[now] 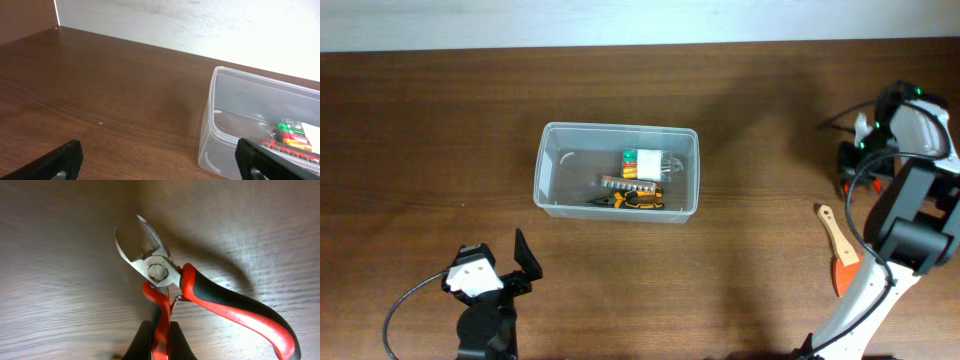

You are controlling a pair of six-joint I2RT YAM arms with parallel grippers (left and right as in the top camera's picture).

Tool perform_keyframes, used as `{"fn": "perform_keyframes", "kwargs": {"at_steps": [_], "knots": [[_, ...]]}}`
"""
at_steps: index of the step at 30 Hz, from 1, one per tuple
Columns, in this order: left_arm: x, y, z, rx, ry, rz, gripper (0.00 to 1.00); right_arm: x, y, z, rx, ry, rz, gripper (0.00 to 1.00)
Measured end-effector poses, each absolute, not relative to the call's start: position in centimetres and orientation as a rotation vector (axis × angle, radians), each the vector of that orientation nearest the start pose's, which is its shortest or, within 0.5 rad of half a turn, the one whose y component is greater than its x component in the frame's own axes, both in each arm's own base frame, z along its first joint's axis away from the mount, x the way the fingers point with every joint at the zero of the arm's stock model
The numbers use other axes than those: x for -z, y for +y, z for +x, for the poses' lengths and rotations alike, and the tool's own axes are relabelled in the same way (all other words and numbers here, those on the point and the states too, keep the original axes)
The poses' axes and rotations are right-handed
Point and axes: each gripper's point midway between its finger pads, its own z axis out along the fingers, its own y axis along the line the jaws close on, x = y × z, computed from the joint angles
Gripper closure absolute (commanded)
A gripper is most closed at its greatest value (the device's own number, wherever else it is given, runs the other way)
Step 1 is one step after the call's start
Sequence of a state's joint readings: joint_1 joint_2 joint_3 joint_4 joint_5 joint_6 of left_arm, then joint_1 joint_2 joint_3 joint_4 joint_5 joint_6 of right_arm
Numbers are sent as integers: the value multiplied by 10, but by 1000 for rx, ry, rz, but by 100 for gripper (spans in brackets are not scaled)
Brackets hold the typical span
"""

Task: Pack container
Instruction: 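Grasp the red cutters and carry them over the container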

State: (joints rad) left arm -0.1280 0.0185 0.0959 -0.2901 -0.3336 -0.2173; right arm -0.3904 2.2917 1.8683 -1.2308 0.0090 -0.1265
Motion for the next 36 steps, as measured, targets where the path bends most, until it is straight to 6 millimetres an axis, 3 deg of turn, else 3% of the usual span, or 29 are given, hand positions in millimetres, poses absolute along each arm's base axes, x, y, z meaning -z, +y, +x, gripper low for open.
{"fn": "perform_keyframes", "kwargs": {"at_steps": [4,8,12,16,20,24,34,36], "knots": [[-147,27,232,-48,1743,-317,1,-57,-138,427,18,3123,285,96],[-147,27,232,-47,1743,-316,1,-103,-97,461,43,3030,118,96],[-147,27,232,-48,1743,-317,1,-150,-41,487,49,2918,-67,96],[-147,27,232,-48,1743,-317,1,-184,25,495,33,2828,-276,96],[-147,27,232,-48,1743,-317,1,-200,94,490,5,2757,-486,96],[-147,27,232,-48,1743,-317,1,-200,160,470,-25,2722,-692,96],[-147,27,232,-48,1743,-317,1,-199,287,405,-92,2600,-1080,96],[-147,27,232,-48,1743,-317,1,-200,299,396,-99,2582,-1122,96]]}}
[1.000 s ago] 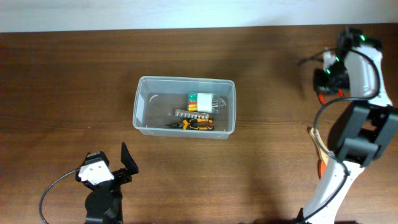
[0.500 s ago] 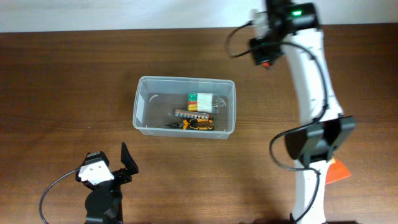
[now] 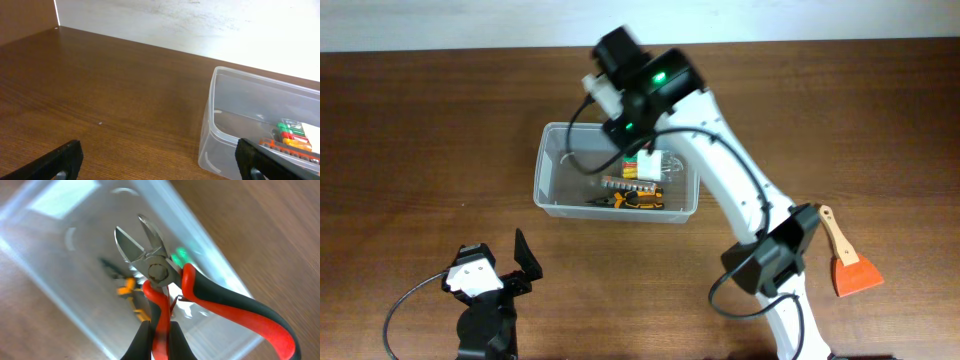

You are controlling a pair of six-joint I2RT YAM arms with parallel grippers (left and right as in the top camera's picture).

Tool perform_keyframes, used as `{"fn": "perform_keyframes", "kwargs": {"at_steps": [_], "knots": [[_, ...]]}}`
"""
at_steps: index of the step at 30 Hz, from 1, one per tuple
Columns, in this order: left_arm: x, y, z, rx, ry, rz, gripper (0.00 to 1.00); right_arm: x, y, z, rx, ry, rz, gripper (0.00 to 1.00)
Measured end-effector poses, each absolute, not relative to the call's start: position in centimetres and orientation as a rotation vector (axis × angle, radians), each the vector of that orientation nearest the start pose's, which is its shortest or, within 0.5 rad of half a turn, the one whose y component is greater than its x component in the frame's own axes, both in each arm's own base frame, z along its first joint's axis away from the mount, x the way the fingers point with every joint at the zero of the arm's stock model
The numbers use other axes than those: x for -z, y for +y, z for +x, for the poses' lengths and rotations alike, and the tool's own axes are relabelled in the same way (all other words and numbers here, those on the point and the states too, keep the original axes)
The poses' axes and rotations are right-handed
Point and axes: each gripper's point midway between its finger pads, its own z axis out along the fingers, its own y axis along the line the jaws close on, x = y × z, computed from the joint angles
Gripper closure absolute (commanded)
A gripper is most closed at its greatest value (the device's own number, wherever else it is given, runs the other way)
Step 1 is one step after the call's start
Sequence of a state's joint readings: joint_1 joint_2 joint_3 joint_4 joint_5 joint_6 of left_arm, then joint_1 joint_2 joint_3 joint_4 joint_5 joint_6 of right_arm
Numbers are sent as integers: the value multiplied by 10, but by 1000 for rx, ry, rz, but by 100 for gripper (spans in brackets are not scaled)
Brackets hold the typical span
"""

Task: Pack container
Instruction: 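Grasp the red cutters and carry them over the container, then lower the red cutters into the container and release them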

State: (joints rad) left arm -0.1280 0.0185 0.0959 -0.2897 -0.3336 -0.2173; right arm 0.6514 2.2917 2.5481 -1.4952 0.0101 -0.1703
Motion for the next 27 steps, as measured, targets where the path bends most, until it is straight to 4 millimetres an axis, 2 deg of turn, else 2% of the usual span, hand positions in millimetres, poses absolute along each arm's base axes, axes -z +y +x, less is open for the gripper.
{"fn": "perform_keyframes", "kwargs": {"at_steps": [4,7,9,15,17,27], "knots": [[-147,27,232,-48,1743,-317,1,-199,329,375,-116,2524,-1231,96],[-147,27,232,-48,1743,-317,1,-192,346,369,-129,2487,-1279,96],[-147,27,232,-48,1743,-317,1,-185,350,369,-128,2478,-1300,96],[-147,27,232,-48,1743,-317,1,-150,343,375,-89,2504,-1355,96],[-147,27,232,-48,1743,-317,1,-144,339,378,-79,2513,-1353,96],[-147,27,232,-48,1743,-317,1,-138,312,399,-53,2555,-1293,96]]}}
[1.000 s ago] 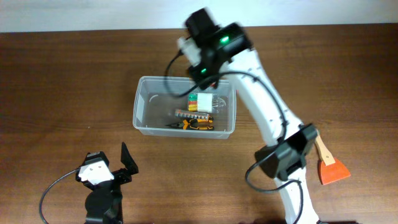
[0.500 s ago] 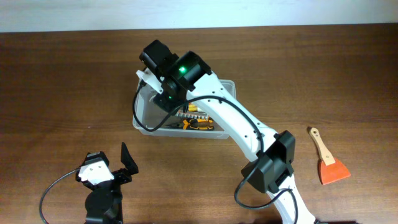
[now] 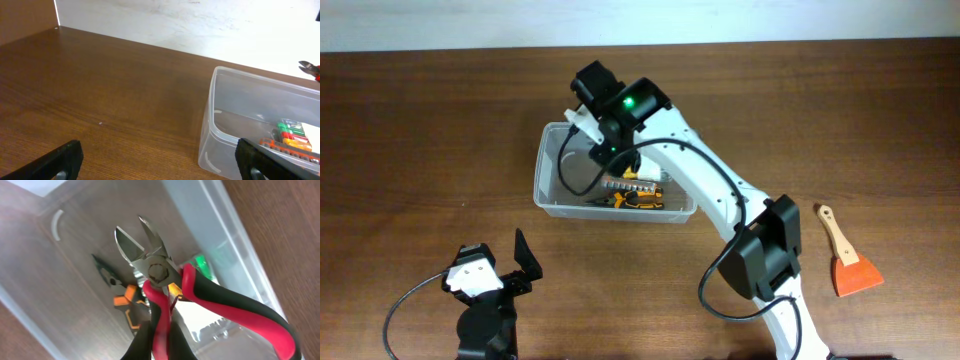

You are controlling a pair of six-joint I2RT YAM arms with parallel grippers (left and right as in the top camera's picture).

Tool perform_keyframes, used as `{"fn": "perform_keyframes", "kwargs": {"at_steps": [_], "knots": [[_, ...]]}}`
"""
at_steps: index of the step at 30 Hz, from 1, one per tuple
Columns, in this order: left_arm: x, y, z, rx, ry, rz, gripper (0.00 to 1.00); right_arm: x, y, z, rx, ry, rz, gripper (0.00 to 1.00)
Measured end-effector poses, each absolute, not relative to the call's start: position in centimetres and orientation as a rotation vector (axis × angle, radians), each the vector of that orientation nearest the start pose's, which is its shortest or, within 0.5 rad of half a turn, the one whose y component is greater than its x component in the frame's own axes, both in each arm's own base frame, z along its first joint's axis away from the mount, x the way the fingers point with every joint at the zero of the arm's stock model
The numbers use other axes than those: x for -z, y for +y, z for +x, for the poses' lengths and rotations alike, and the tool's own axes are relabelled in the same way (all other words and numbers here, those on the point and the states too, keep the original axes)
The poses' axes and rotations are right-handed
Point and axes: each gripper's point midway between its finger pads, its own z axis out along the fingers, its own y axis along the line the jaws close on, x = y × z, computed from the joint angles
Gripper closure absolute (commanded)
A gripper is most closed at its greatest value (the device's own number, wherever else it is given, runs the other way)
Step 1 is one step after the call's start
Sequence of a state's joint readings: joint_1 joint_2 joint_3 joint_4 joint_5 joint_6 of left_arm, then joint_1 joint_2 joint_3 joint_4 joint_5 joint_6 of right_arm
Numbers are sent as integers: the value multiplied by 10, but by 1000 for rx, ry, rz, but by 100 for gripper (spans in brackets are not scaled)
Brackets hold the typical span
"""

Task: Pack container
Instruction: 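Lower the red cutters into the container and release them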

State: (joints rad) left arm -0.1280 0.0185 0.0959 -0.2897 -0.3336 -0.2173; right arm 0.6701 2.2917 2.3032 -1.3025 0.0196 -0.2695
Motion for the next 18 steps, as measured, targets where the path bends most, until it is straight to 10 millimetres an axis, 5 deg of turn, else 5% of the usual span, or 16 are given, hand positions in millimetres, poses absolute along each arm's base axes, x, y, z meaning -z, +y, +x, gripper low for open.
{"fn": "perform_keyframes", "kwargs": {"at_steps": [10,18], "knots": [[-147,27,232,-48,1743,-317,1,-136,318,402,-97,2494,-1382,96],[-147,27,232,-48,1743,-317,1,-95,321,400,-106,2541,-1459,96]]}}
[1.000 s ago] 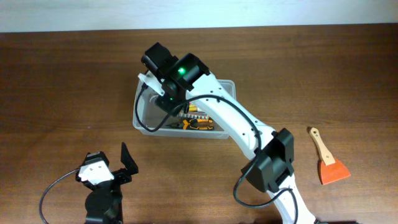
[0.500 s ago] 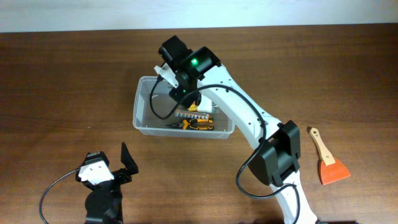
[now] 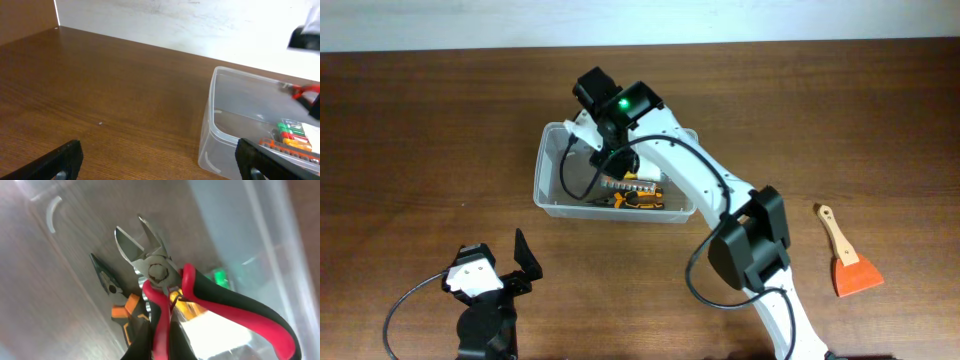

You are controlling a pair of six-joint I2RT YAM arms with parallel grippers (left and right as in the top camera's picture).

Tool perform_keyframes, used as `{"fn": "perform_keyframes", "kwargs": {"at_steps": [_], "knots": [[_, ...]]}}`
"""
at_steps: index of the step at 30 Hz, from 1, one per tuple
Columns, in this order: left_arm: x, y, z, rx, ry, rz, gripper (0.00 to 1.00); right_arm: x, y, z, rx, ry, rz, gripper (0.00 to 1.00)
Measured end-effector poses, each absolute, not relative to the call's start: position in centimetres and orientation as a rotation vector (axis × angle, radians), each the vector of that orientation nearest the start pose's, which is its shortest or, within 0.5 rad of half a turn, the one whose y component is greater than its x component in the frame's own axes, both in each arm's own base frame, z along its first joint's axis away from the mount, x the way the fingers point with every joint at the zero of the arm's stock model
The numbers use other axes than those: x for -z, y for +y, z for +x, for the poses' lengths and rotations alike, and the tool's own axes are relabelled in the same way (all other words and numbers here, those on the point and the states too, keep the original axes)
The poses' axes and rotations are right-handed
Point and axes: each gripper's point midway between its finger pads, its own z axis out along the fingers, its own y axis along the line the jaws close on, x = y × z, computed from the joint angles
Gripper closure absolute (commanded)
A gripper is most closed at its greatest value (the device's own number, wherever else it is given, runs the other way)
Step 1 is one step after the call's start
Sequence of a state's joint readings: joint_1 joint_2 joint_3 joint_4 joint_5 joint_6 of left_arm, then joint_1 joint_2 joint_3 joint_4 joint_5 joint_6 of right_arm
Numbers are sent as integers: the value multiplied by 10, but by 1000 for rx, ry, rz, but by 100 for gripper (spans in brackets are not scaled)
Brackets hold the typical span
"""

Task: Pack container
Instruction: 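Lower the red cutters into the container and release them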

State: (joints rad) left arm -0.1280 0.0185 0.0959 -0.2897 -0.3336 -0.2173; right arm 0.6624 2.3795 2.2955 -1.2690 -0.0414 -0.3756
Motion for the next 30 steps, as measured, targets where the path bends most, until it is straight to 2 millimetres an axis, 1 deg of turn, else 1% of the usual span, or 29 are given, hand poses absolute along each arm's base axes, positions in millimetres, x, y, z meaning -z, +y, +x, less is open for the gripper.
{"fn": "perform_keyframes", "kwargs": {"at_steps": [5,8,10,11,13,14,15,16,17,18,22,30], "knots": [[-147,27,232,-48,1743,-317,1,-72,321,399,-101,2577,-1482,96],[-147,27,232,-48,1743,-317,1,-67,321,399,-100,2586,-1488,94],[-147,27,232,-48,1743,-317,1,-67,321,399,-101,2590,-1484,83],[-147,27,232,-48,1743,-317,1,-67,321,399,-104,2589,-1484,71],[-147,27,232,-48,1743,-317,1,-67,321,399,-107,2590,-1482,52],[-147,27,232,-48,1743,-317,1,-67,322,399,-107,2585,-1490,43],[-147,27,232,-48,1743,-317,1,-67,322,398,-110,2587,-1487,38],[-147,27,232,-48,1743,-317,1,-67,322,398,-110,2589,-1485,29],[-147,27,232,-48,1743,-317,1,-67,322,398,-111,2589,-1484,16],[-147,27,232,-48,1743,-317,1,-67,322,398,-111,2584,-1491,11],[-147,27,232,-48,1743,-317,1,-67,323,397,-125,2581,-1499,5],[-147,27,232,-48,1743,-317,1,-68,324,395,-138,2583,-1507,3]]}}
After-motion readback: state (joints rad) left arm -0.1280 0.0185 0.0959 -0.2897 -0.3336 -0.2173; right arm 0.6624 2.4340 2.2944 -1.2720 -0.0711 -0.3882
